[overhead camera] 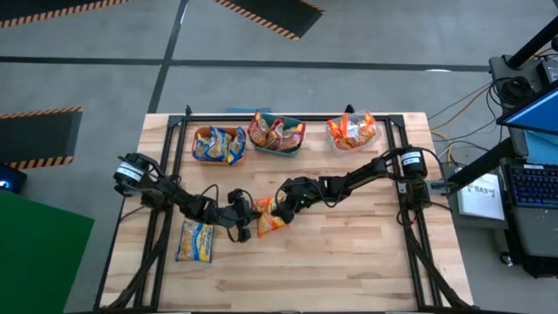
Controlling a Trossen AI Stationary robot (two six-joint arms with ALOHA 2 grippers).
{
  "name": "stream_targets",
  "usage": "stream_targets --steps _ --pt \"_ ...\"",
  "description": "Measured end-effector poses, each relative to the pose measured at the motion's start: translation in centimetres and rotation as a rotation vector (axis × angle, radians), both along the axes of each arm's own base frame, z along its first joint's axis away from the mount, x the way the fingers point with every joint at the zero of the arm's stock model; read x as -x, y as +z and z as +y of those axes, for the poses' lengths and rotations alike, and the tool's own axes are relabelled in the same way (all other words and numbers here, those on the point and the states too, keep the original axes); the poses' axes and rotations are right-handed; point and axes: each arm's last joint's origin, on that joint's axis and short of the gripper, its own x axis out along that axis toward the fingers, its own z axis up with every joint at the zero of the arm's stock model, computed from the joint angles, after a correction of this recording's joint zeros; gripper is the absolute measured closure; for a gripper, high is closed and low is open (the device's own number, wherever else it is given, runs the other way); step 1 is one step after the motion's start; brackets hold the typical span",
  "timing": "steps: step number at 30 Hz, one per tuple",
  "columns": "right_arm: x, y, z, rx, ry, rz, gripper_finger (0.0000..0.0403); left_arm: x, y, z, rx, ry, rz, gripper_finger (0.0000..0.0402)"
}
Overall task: Sort Maruchan noodles
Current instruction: Put the orange noodle pack into the transparent bin
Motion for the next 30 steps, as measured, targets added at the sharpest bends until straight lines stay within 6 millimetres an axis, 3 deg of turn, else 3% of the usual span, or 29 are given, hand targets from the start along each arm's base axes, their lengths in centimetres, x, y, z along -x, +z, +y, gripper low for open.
stream_targets --steps 10,20,25,30 --pt "0.3 0.7 0.0 0.042 0.032 -0.008 0.0329 0.2 2.0 -0.1 -0.039 -0.055 -0.030 0.0402" --pt "0.4 1.3 -0.1 0.066 0.073 -0.027 0.0354 2.1 5.5 0.6 -0.109 -0.079 0.025 0.0402" --pt "1.1 3.8 -0.5 0.112 0.094 -0.044 0.0354 2.7 8.6 0.8 -0.193 -0.142 -0.085 0.0402" --pt "3.0 8.5 -1.5 0.194 0.097 -0.032 0.0355 3.5 11.4 1.1 -0.265 -0.176 -0.212 0.0402"
